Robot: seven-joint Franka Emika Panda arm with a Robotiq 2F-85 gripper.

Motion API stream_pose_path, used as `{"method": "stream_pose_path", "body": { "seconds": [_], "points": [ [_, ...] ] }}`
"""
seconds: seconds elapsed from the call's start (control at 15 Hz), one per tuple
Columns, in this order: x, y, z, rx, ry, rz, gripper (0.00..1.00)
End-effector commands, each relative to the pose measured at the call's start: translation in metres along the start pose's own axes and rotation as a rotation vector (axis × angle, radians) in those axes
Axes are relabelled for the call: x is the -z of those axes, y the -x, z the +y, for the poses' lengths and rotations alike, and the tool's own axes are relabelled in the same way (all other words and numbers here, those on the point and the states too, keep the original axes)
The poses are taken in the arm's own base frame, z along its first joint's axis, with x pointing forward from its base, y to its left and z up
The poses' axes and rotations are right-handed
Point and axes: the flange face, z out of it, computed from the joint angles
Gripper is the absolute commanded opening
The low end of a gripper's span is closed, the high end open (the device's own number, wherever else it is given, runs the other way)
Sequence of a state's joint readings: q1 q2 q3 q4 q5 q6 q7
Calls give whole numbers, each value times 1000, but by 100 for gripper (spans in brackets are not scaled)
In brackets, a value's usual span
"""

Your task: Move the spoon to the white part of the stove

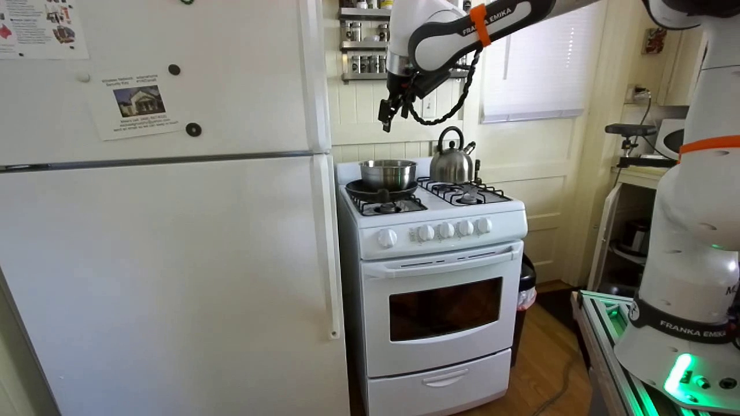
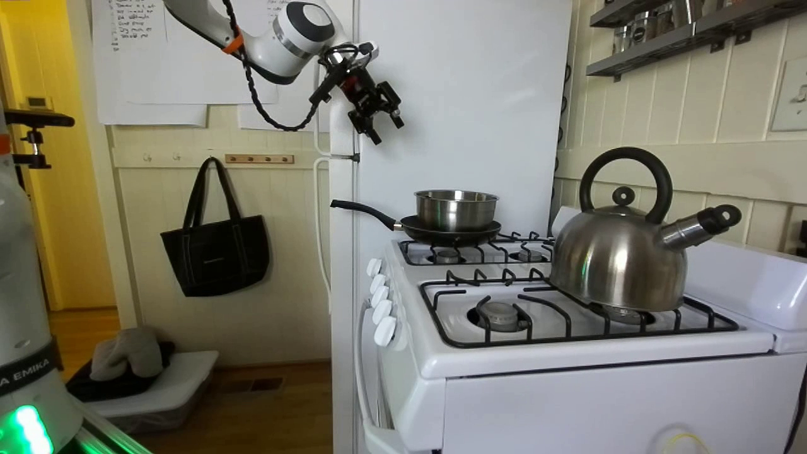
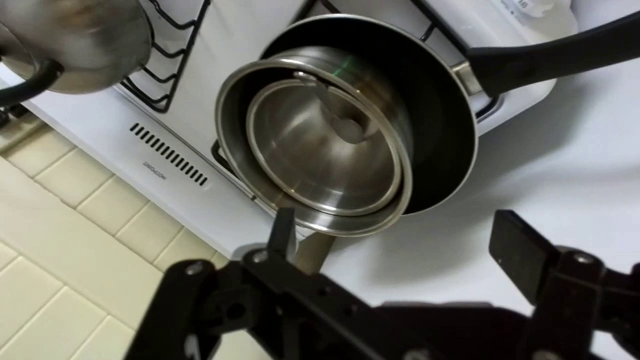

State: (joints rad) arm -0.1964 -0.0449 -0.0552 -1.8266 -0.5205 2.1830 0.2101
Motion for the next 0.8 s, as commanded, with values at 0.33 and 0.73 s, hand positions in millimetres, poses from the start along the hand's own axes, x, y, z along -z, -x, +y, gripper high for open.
{"method": "stream_pose_path", "body": {
  "seconds": [0.33,0.73],
  "points": [
    [-14,-5,10,-48,-10,-43,100],
    [-72,-10,36,-302,63,-273,100]
  ]
}}
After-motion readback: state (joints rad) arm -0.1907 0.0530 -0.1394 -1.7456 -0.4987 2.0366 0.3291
